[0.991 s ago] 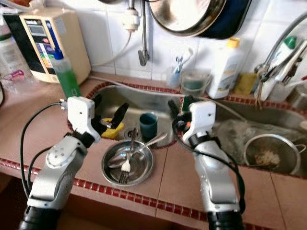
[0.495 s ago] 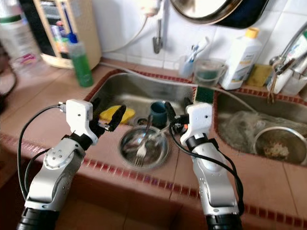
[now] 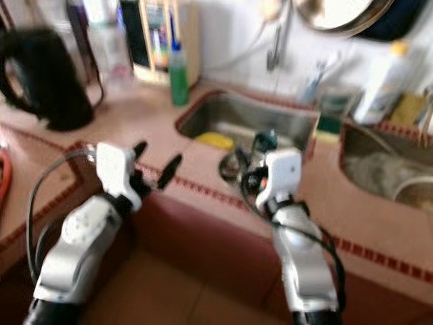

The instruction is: Kitchen organization

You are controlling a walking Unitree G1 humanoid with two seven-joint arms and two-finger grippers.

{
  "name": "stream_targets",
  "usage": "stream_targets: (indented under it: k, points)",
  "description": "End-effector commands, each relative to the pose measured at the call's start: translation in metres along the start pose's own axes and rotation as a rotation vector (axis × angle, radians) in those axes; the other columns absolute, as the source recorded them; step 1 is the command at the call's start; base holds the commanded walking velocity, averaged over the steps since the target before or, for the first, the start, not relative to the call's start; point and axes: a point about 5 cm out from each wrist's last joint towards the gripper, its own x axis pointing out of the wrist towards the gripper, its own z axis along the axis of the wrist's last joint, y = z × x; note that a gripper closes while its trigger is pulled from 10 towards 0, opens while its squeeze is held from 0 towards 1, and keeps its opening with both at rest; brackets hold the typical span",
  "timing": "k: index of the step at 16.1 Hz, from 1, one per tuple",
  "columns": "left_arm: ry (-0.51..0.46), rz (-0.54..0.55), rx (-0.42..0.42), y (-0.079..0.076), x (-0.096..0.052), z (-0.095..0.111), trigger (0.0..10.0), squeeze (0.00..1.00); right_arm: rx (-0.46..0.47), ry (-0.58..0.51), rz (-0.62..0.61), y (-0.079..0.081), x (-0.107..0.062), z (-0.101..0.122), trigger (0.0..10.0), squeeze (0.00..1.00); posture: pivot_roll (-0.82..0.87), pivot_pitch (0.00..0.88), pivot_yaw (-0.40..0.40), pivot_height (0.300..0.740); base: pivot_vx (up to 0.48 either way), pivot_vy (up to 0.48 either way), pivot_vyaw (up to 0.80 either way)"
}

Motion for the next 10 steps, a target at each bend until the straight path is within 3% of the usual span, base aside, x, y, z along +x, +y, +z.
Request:
stream_targets:
  k: [1,9,10]
  points:
    - [-0.022,-0.015,0.012,-0.0005,0.0027,0.0082,10.0,0.0,-0.017,-0.024,-0.003,-0.0028,0.0017,0.0068,10.0,0.0,-0.18,0.01,0.019,0.74,0.0,0.0,0.0]
    - [-0.036,-0.052,0.072,0.001,0.0043,0.0134,10.0,0.0,-0.03,-0.007,-0.011,-0.0025,0.0007,0.0023,10.0,0.0,-0.18,0.022,0.027,0.74,0.0,0.0,0.0]
    - [-0.041,-0.05,0.049,0.0002,0.0047,0.0137,10.0,0.0,-0.031,-0.006,-0.014,-0.0028,0.0004,0.0021,10.0,0.0,-0.18,0.024,0.029,0.74,0.0,-0.48,0.0]
